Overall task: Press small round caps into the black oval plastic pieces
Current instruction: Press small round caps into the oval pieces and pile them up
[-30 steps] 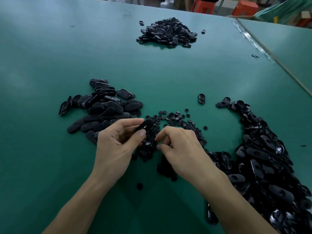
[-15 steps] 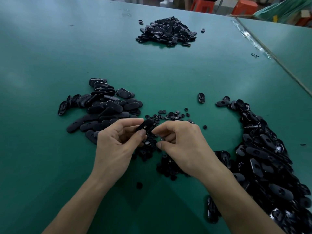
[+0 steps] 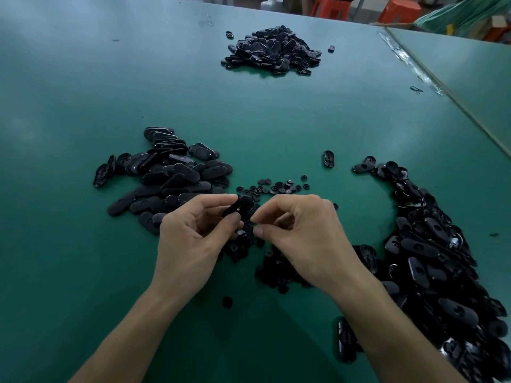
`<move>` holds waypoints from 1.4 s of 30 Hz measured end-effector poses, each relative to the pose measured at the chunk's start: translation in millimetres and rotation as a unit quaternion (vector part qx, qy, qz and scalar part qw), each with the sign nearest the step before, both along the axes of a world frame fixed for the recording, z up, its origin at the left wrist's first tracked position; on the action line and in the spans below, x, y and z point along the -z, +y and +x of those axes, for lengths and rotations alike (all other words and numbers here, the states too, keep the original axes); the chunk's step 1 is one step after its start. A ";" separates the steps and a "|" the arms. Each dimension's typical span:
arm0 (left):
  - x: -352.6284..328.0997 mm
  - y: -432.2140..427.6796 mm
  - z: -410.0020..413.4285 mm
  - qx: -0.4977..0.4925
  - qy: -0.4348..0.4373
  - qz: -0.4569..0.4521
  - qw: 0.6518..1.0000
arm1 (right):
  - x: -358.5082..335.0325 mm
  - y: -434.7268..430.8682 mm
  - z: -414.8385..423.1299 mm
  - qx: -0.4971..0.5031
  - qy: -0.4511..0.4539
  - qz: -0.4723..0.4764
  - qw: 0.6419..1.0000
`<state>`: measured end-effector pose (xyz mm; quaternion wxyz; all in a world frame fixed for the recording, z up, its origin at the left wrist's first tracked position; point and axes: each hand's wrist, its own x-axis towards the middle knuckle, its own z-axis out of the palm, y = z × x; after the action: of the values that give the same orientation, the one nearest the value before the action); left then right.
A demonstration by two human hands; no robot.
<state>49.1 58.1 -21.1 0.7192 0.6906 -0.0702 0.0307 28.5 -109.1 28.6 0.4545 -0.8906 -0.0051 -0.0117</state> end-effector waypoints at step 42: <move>-7.0 0.4 -2.5 0.012 0.025 -0.049 0.998 | 3.3 6.0 -0.3 0.009 -0.047 0.159 0.986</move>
<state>46.7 58.5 -14.1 0.7543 0.6538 -0.0591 0.0085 28.2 -103.1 25.3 0.5894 -0.8056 -0.0163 -0.0584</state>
